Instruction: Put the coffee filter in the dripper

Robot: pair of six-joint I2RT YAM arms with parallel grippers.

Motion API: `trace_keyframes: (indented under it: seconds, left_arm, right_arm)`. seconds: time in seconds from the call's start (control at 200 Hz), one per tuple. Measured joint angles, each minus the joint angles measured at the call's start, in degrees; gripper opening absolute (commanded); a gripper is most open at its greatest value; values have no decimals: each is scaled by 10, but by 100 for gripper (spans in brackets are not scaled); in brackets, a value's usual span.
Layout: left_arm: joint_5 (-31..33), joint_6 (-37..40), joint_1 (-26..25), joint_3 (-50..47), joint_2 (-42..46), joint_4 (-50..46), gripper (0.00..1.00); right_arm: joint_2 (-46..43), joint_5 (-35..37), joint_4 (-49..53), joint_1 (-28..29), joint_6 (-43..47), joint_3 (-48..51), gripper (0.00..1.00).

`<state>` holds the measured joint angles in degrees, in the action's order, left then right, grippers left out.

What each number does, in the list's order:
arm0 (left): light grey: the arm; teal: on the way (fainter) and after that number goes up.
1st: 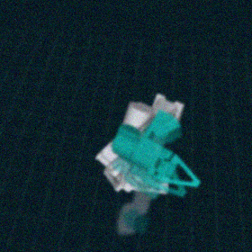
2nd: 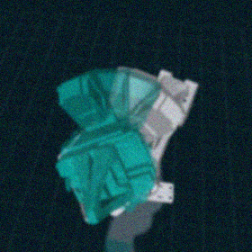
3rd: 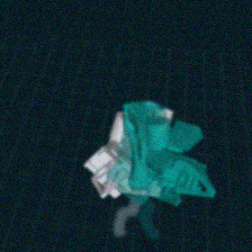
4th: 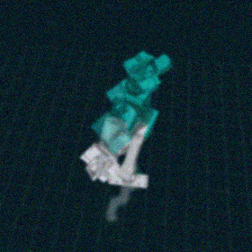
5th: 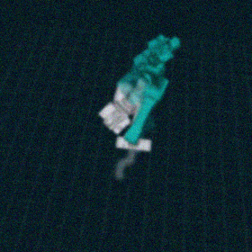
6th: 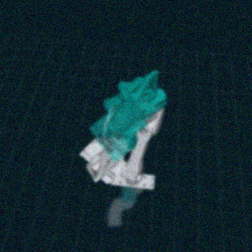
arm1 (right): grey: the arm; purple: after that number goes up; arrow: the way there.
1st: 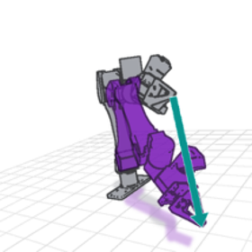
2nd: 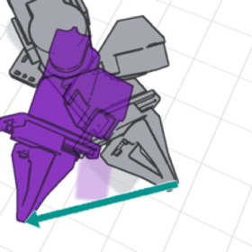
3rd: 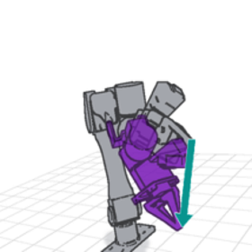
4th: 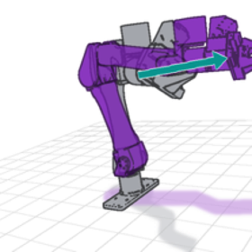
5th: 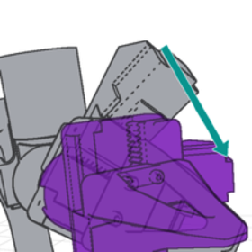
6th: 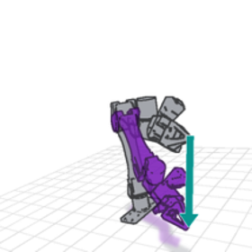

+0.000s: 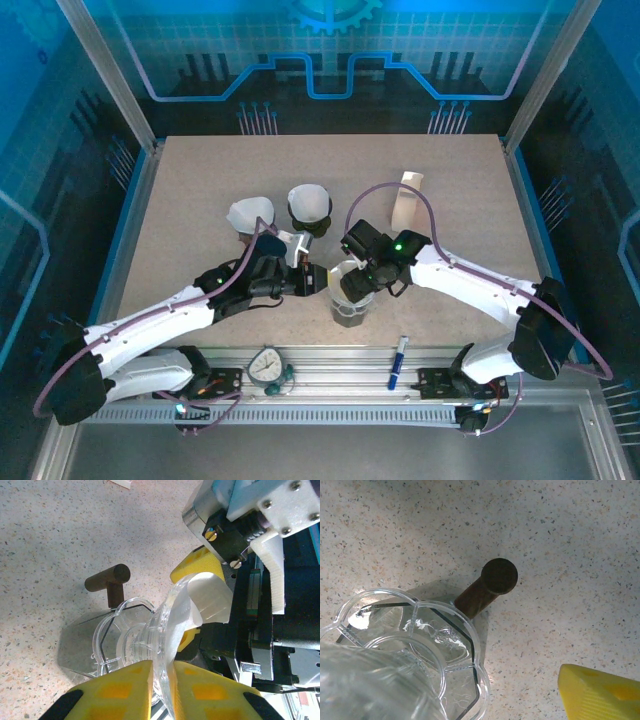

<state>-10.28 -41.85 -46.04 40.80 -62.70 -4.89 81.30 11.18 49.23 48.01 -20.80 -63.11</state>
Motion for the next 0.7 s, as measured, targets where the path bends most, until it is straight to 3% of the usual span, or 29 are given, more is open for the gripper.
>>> trace_keyframes:
  seconds: [0.7]
  left_arm:
    - [2, -1, 0, 0, 0, 0, 24]
  right_arm:
    - [-125, 26, 35, -5, -29, 8, 74]
